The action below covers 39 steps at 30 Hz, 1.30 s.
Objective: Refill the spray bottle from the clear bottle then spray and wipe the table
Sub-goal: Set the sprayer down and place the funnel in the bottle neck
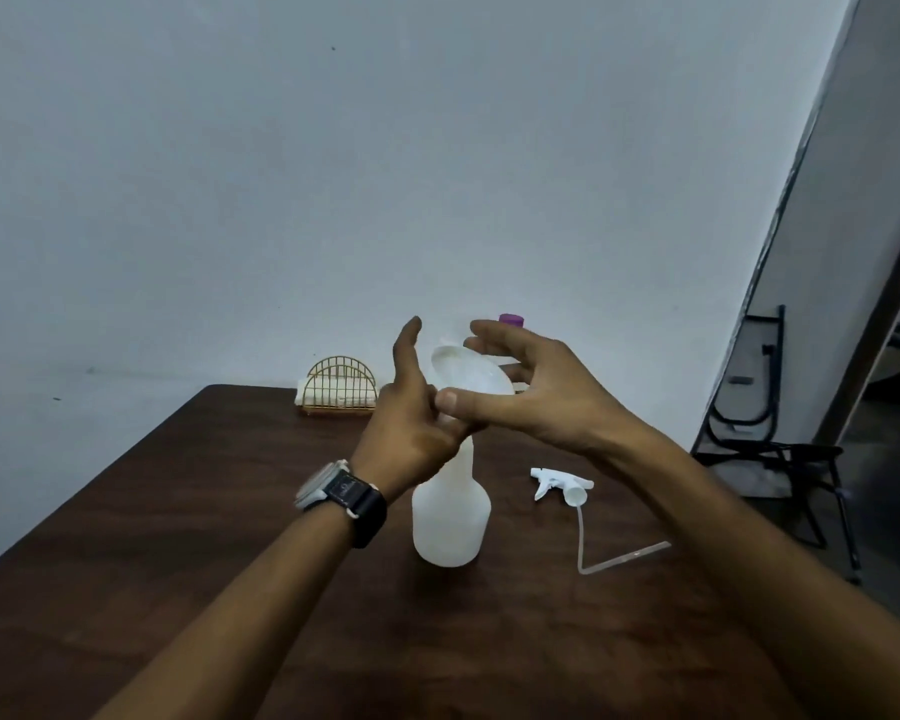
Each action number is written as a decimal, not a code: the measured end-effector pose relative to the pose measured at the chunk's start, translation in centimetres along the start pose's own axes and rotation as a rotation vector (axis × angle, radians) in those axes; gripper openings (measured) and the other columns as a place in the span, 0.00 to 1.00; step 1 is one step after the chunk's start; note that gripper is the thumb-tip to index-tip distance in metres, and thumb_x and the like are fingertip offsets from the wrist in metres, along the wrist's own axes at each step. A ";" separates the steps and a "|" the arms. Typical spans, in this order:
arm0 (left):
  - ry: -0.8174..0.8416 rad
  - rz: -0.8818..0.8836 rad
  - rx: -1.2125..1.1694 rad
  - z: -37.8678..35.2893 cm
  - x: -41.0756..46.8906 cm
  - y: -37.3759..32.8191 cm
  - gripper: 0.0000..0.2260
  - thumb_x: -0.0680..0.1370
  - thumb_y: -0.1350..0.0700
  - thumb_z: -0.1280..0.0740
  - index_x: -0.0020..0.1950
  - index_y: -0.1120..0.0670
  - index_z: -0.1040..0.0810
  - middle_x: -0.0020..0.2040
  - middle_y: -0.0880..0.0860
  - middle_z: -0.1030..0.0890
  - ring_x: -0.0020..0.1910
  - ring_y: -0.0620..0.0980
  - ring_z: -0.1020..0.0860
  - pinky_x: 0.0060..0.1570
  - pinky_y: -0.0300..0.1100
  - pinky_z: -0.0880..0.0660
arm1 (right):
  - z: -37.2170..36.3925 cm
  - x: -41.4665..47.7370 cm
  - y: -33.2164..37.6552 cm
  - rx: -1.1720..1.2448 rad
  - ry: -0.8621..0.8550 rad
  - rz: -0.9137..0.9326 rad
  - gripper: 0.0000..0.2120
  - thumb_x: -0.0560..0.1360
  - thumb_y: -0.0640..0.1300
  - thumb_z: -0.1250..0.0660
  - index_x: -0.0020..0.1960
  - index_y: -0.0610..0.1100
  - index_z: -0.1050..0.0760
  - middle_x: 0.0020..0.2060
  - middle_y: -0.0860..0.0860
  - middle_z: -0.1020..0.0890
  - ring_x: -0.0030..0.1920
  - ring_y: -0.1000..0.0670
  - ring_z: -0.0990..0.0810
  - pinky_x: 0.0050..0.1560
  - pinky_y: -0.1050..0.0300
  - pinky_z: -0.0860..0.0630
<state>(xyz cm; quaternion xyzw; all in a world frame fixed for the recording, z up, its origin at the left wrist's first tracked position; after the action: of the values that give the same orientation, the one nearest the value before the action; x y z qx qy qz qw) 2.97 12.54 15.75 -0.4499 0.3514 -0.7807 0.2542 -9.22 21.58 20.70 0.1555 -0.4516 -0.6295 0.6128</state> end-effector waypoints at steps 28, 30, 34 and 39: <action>0.125 0.420 0.114 -4.2 -3.7 9.6 0.61 0.60 0.43 0.16 0.81 0.49 0.53 0.66 0.46 0.23 0.70 0.51 0.30 0.62 0.47 0.30 | -1.3 3.7 -5.5 -0.177 0.001 -0.124 0.49 0.58 0.69 0.22 0.75 0.59 0.35 0.62 0.58 0.20 0.60 0.56 0.18 0.64 0.49 0.20; 0.131 0.420 0.113 -4.1 -3.8 9.6 0.61 0.60 0.42 0.16 0.81 0.48 0.53 0.67 0.47 0.23 0.70 0.52 0.29 0.62 0.46 0.30 | -1.3 3.7 -5.6 -0.170 0.042 -0.137 0.48 0.60 0.68 0.21 0.75 0.57 0.33 0.66 0.56 0.20 0.61 0.57 0.19 0.65 0.52 0.22; 0.139 0.421 0.108 -3.9 -3.8 9.3 0.57 0.62 0.44 0.17 0.81 0.49 0.50 0.62 0.45 0.26 0.70 0.52 0.31 0.57 0.43 0.33 | -0.6 4.0 -5.0 -0.165 0.170 -0.176 0.40 0.69 0.54 0.19 0.77 0.52 0.33 0.70 0.55 0.21 0.63 0.57 0.20 0.58 0.65 0.26; 0.141 0.435 0.118 -3.8 -3.8 8.8 0.56 0.63 0.45 0.16 0.80 0.49 0.48 0.57 0.44 0.32 0.70 0.52 0.31 0.56 0.41 0.34 | 0.1 5.1 -4.1 -0.292 0.325 -0.183 0.40 0.72 0.42 0.20 0.79 0.49 0.34 0.73 0.53 0.23 0.65 0.54 0.21 0.62 0.62 0.25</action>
<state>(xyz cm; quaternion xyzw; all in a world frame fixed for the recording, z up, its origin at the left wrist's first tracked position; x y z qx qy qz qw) 2.09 11.01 5.53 -0.2922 0.4109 -0.7562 0.4170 -12.88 16.29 19.52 0.2047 -0.2351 -0.7080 0.6337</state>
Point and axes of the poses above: each hand's wrist, its own x-axis towards the middle knuckle, its own z-axis out of the back of the hand, y = z × x, the point moved 4 cm from there along x, towards the middle knuckle
